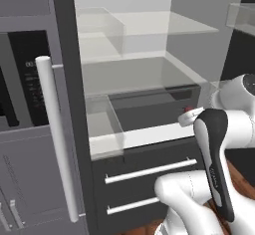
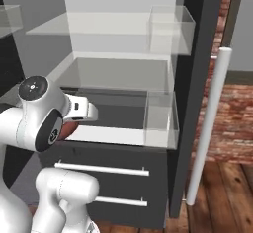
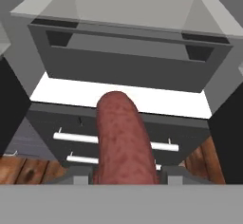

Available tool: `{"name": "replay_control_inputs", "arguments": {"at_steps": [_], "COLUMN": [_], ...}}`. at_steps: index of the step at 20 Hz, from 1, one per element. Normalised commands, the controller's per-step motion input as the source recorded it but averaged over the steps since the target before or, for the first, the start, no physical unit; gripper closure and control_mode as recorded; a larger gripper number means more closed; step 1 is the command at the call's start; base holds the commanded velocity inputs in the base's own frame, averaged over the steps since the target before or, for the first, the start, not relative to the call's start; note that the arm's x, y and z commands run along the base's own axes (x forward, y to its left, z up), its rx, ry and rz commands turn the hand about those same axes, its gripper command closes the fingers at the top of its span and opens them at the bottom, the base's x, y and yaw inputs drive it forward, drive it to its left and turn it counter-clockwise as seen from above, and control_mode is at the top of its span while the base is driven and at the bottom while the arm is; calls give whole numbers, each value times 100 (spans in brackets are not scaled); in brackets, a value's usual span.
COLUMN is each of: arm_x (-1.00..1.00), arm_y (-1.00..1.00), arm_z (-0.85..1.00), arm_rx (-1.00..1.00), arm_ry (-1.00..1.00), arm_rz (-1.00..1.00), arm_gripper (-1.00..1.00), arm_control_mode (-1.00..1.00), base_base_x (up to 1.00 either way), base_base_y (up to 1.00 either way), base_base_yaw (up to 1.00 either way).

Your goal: Retrieve the sausage and cheese from the fridge and place them on the cutting board on the counter.

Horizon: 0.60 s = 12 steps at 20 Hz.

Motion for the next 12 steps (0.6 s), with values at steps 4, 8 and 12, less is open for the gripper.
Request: {"name": "replay_control_inputs", "arguments": {"at_steps": [4,8,12], "arm_x": [0,0,0], "arm_y": [0,0,0], "arm_z": [0,0,0], "arm_rx": [0,0,0], "arm_ry": [0,0,0], "arm_rz": [0,0,0], "arm_gripper": [100,100,100], "arm_control_mode": [100,100,100], "base_base_x": [-79,-81,-76], "base_base_y": [-6,-6,-3], "base_base_yaw": [-2,-7,-7]}}
